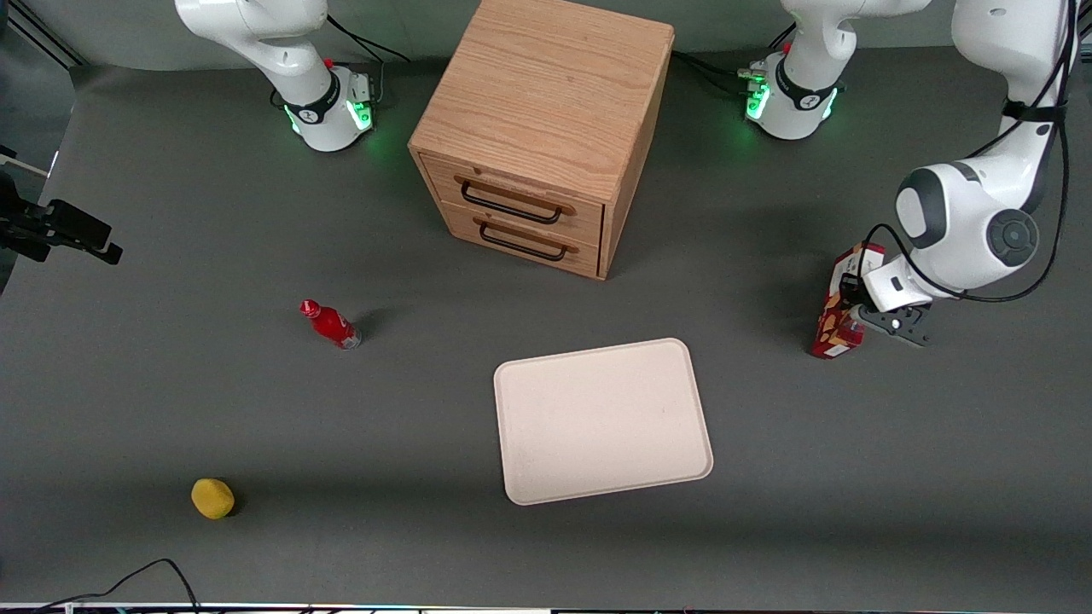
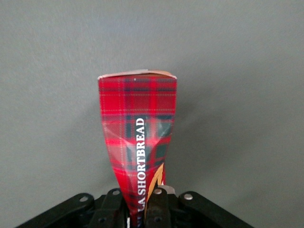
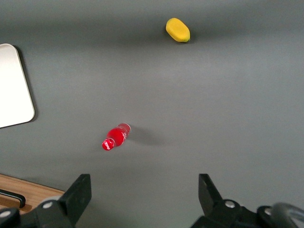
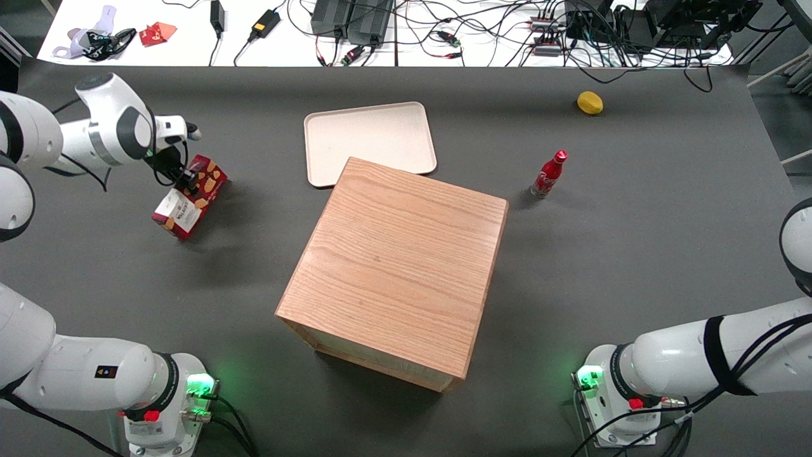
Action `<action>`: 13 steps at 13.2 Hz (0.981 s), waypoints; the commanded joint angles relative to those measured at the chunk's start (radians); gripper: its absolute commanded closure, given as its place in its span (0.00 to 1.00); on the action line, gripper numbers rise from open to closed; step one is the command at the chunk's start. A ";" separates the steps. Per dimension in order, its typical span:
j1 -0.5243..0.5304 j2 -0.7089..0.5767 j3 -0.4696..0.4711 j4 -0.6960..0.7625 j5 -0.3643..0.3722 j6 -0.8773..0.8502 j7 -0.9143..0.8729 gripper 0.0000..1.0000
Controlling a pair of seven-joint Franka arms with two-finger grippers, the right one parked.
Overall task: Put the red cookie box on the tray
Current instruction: 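Lower the open left gripper around the box and close it, then lift the box and carry it over the white tray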
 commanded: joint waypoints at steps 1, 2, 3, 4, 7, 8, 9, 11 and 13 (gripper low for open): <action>-0.007 -0.038 0.003 0.197 -0.012 -0.257 -0.098 1.00; -0.012 -0.040 -0.005 0.294 -0.003 -0.363 -0.173 1.00; -0.016 -0.038 -0.027 0.395 0.005 -0.464 -0.273 1.00; -0.016 -0.029 -0.063 0.495 0.011 -0.558 -0.383 1.00; -0.019 0.012 -0.173 0.739 0.054 -0.747 -0.684 1.00; -0.019 0.034 -0.222 0.791 0.054 -0.756 -0.780 1.00; -0.019 0.057 -0.279 0.822 0.054 -0.752 -0.885 1.00; -0.021 0.138 -0.377 0.859 0.069 -0.709 -1.060 1.00; -0.021 0.242 -0.472 0.858 0.204 -0.553 -1.178 1.00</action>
